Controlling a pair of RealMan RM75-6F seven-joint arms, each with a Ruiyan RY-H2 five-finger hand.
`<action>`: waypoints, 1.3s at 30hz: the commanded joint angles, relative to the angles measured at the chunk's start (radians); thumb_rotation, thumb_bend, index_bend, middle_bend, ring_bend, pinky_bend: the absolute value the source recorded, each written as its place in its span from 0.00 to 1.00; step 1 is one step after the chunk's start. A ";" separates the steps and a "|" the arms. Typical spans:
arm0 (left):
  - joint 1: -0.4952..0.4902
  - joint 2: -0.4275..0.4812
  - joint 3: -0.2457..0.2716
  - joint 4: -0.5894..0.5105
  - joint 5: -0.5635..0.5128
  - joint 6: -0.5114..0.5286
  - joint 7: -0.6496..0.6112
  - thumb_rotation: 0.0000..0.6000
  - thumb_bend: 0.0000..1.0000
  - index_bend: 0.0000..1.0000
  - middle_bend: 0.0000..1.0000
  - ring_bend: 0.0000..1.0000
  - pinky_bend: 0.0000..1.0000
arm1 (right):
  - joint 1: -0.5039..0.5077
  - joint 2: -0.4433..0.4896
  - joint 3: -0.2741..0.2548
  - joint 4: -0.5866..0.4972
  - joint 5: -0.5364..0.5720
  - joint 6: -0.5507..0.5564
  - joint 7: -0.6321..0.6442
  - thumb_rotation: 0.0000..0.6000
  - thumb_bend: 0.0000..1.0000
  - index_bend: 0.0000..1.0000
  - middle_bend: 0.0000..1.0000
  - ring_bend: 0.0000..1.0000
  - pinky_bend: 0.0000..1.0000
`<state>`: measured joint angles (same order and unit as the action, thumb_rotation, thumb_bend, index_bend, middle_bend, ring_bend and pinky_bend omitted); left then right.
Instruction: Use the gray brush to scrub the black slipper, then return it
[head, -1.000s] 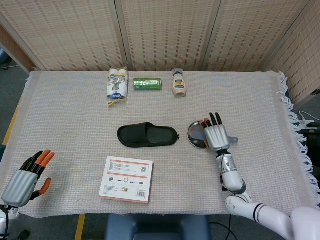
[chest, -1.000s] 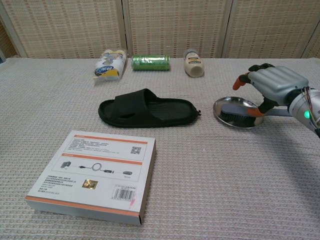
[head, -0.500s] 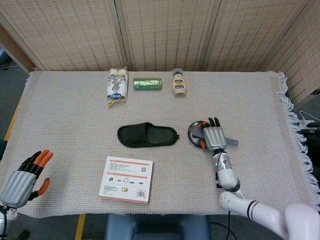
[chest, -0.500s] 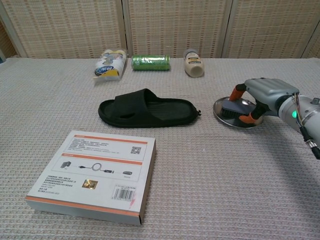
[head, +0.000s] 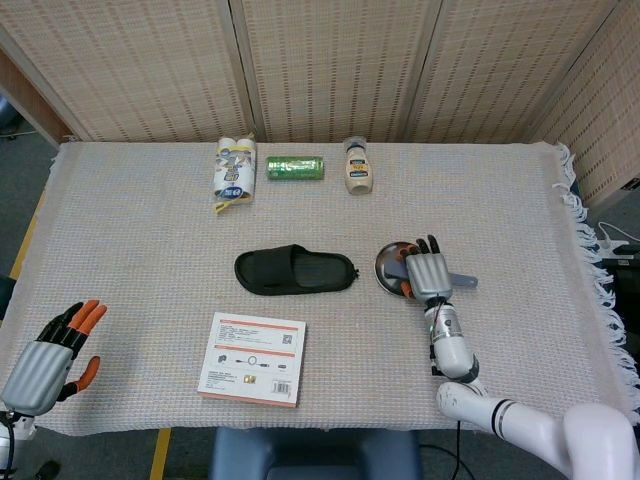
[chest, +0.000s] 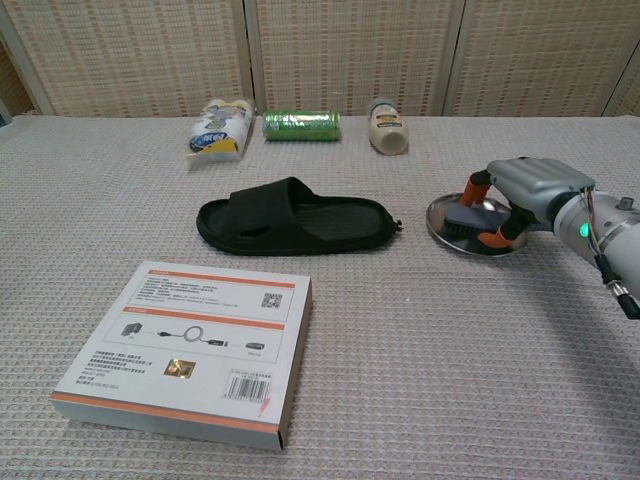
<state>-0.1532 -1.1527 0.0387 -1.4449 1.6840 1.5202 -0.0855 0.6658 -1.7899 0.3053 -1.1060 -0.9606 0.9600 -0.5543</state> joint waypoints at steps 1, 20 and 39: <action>0.000 0.001 0.001 0.001 0.003 0.003 -0.003 1.00 0.50 0.00 0.00 0.00 0.15 | 0.002 -0.002 -0.009 0.005 -0.013 0.009 0.011 1.00 0.24 0.40 0.32 0.15 0.12; 0.004 0.004 0.005 0.005 0.017 0.018 -0.015 1.00 0.50 0.00 0.00 0.00 0.15 | 0.008 -0.033 -0.058 0.065 -0.123 0.070 0.099 1.00 0.29 0.76 0.56 0.47 0.68; -0.002 0.011 0.009 0.004 0.020 0.010 -0.039 1.00 0.50 0.00 0.00 0.00 0.15 | 0.097 0.011 -0.064 -0.061 -0.281 0.149 -0.072 1.00 0.37 0.89 0.66 0.58 0.76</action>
<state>-0.1545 -1.1426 0.0470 -1.4411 1.7032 1.5300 -0.1232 0.7316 -1.7878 0.2343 -1.1275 -1.2289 1.1069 -0.5617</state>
